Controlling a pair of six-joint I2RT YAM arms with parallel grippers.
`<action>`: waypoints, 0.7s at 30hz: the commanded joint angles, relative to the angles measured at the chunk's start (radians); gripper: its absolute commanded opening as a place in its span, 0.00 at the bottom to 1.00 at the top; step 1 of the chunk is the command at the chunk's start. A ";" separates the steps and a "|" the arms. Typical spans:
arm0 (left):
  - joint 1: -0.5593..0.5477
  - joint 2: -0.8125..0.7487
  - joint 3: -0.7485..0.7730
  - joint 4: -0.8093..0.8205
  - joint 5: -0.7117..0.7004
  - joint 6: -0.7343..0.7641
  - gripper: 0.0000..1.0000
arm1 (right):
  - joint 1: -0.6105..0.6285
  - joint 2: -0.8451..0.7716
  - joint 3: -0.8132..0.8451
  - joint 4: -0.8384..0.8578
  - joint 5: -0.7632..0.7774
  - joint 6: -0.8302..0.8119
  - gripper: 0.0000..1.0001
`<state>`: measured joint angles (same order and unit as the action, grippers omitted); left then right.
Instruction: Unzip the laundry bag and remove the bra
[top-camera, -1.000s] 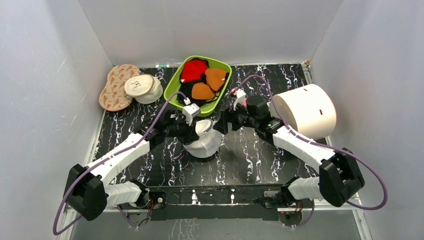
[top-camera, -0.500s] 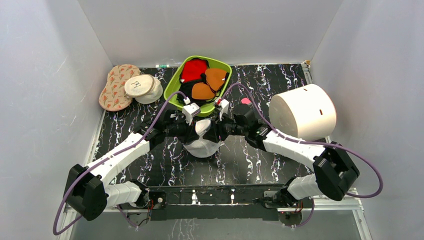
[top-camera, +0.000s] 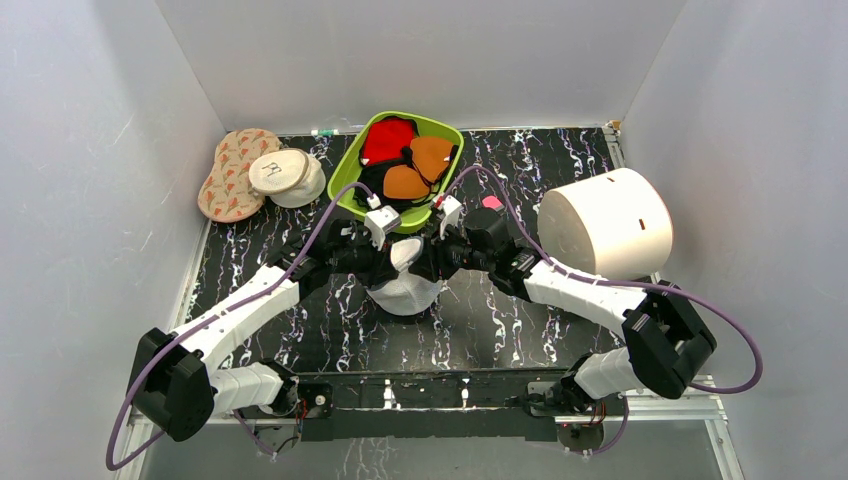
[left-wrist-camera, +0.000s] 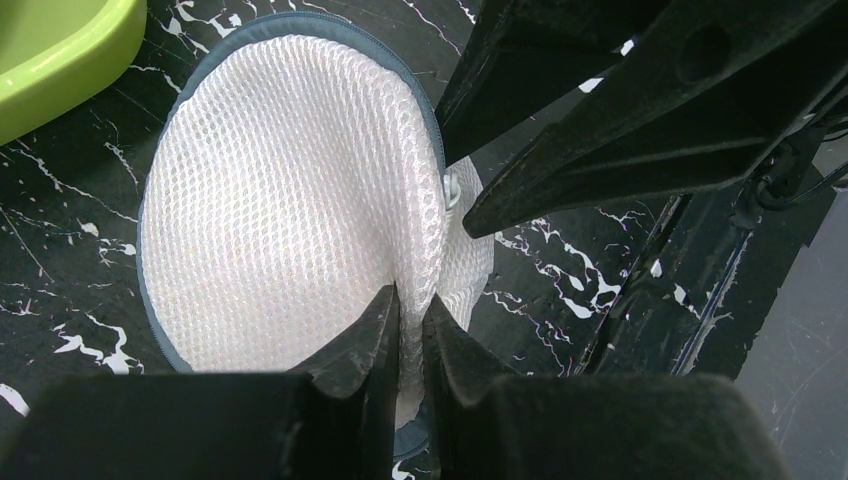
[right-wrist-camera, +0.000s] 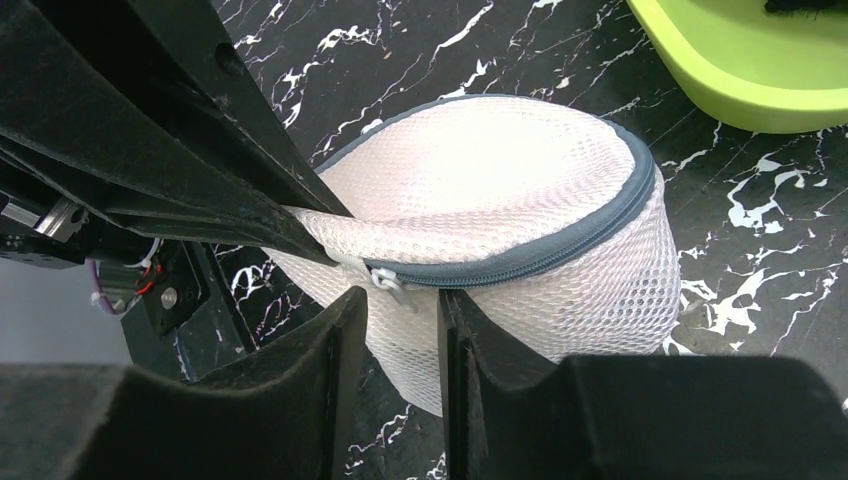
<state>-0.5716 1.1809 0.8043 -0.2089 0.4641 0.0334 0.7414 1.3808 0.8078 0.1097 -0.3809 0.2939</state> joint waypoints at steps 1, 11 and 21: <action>-0.003 -0.012 0.030 0.003 0.039 -0.011 0.05 | 0.001 -0.010 0.044 0.071 0.001 0.005 0.28; -0.002 -0.006 0.029 0.006 0.043 -0.011 0.04 | 0.001 0.013 0.061 0.084 -0.013 0.008 0.26; -0.003 -0.002 0.033 0.000 0.043 -0.009 0.03 | 0.001 0.038 0.072 0.094 -0.019 0.013 0.16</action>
<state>-0.5716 1.1862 0.8043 -0.2066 0.4725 0.0330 0.7414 1.4136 0.8276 0.1280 -0.3923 0.3012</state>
